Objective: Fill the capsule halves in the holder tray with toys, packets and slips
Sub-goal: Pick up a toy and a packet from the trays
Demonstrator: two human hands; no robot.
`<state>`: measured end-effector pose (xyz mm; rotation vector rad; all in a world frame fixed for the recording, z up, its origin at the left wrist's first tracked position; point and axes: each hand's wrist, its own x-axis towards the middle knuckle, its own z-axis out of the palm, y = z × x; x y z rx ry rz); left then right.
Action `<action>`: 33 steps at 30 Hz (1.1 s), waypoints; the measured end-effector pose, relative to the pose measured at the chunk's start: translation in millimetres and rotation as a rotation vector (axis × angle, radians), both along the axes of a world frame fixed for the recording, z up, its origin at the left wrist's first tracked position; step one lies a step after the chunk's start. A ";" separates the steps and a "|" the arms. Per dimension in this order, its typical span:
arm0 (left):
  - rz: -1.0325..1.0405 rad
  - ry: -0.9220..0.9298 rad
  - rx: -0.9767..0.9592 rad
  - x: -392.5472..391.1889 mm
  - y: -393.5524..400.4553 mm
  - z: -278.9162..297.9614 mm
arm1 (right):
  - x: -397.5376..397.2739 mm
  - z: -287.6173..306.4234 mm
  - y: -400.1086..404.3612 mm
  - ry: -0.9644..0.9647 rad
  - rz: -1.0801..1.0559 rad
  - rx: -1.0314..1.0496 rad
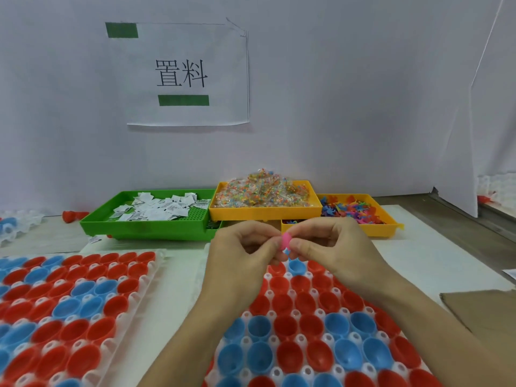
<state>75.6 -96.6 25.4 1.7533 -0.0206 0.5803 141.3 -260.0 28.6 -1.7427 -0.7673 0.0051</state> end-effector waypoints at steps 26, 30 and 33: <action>0.172 0.087 0.215 -15.1 29.1 -0.1 | 35.7 -4.9 -45.7 -0.329 -0.355 -0.573; 0.178 0.096 0.214 -15.6 29.6 -0.9 | 37.9 -11.0 -42.6 -0.344 -0.337 -0.651; 0.177 0.100 0.215 -15.3 29.1 -1.2 | 40.9 -14.3 -42.9 -0.377 -0.367 -0.703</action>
